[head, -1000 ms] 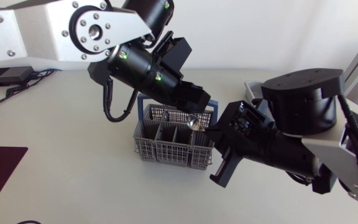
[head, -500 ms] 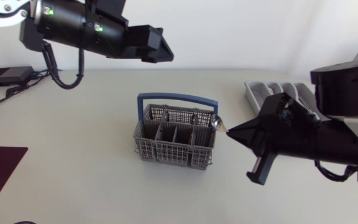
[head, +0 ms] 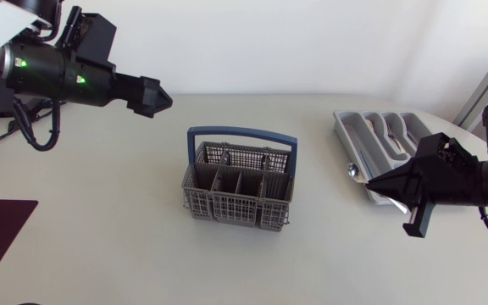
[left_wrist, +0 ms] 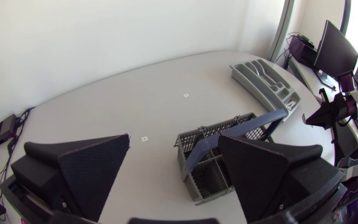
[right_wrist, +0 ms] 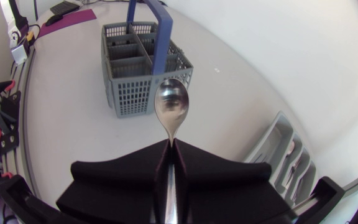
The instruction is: Sort the cutlery from the basket into the organizer compartments.
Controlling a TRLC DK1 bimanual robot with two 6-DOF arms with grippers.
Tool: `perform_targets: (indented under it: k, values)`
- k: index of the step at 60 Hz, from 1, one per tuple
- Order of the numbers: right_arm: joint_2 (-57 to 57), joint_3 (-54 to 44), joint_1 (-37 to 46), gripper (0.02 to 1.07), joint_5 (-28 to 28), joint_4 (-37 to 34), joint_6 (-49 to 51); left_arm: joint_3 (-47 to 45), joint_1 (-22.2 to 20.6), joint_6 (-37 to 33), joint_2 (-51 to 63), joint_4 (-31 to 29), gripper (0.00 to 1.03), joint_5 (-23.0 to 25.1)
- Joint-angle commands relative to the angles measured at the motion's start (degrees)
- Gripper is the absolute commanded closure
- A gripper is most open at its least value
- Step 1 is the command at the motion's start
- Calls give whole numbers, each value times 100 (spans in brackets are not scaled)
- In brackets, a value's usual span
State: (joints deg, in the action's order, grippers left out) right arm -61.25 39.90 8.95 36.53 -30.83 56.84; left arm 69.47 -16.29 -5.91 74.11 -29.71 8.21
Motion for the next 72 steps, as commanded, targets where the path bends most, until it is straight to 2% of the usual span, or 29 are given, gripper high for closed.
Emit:
perform_targets:
  k: [1, 18, 29, 39, 43, 60, 72]
  values:
    - [-510, 211, 423, 101, 152, -108, 864, -303, 74, -165, -124, 80, 4, -47]
    - [-2391, 1204, 1654, 101, 126, -441, 3000, -672, 83, -200, -195, 212, 4, -197]
    - [-3481, 2338, 2260, 101, 73, -1136, 4133, -725, 65, -191, -239, 220, 4, -232]
    - [-4325, 3024, 2594, 101, -340, -1294, 4933, -848, 30, -191, -239, 282, 4, -302]
    - [-4580, 3182, 2665, 101, -568, -1215, 5118, -848, 12, -182, -239, 282, 4, -337]
    - [-5292, 3727, 2832, 101, -885, -600, 5434, -848, -137, -112, -318, 282, 4, -496]
    - [-5608, 3876, 2849, 101, -1078, -450, 5513, -839, -225, -86, -388, 282, 4, -592]
